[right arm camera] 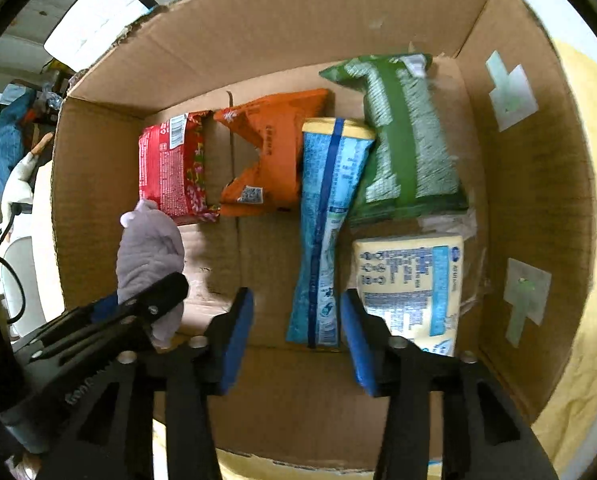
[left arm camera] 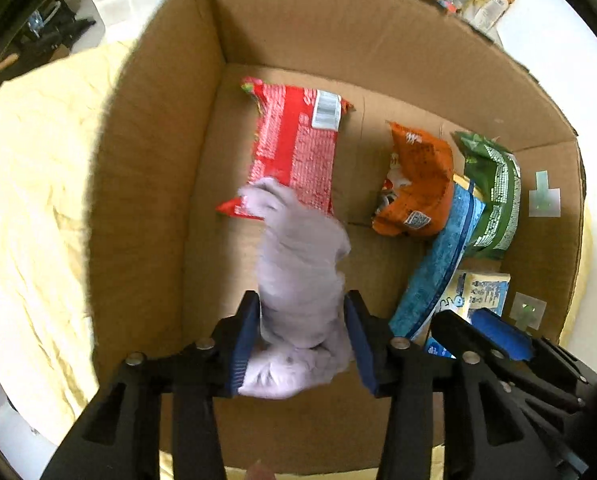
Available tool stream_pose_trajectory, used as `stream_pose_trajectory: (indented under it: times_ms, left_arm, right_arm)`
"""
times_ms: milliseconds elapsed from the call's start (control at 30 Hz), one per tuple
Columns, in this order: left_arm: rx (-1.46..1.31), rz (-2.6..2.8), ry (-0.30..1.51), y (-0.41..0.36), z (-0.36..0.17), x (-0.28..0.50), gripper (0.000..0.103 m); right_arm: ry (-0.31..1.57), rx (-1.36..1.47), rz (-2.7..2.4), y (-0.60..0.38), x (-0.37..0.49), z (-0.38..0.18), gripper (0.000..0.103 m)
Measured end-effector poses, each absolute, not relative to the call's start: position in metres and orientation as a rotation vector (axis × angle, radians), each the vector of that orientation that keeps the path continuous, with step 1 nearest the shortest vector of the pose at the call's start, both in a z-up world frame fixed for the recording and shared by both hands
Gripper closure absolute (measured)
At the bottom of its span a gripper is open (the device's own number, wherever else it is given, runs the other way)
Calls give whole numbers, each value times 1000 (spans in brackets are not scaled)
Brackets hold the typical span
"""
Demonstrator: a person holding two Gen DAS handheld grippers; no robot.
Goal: Organize soft objects
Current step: 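Open both tools to release the sock and stick pack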
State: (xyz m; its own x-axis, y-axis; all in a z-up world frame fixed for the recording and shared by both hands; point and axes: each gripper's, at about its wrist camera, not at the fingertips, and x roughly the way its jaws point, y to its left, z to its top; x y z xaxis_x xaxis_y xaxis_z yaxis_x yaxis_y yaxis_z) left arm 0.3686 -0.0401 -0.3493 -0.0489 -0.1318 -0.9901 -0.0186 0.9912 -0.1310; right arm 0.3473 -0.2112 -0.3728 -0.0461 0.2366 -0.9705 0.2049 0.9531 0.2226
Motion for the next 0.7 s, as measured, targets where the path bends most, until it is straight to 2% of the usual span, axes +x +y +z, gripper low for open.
stream_pose_trajectory:
  times_ms: [33, 100, 200, 267, 367, 433, 567, 700]
  left_arm:
    - [-104, -87, 1603, -40, -345, 368, 59]
    - [-66, -59, 1575, -41, -334, 367, 39]
    - [-18, -24, 1526, -40, -318, 365, 21]
    - [-1, -10, 1500, -38, -309, 363, 14]
    - [-5, -10, 1473, -37, -297, 359, 5]
    - [-3, -10, 1455, -35, -290, 355, 5]
    - [10, -8, 1413, -36, -289, 346, 5]
    - [12, -10, 1348, -37, -259, 330, 5]
  right_arm:
    - [1625, 341, 26, -211, 349, -370, 47]
    - [1617, 319, 19, -210, 347, -366, 41]
    - [1594, 268, -2, -216, 341, -357, 37]
    - [1575, 239, -19, -220, 338, -350, 20]
    - [1549, 177, -52, -226, 331, -344, 5]
    - [1530, 129, -73, -227, 329, -339, 0]
    - [1502, 74, -100, -231, 323, -329, 0]
    - [1468, 78, -104, -238, 312, -308, 0]
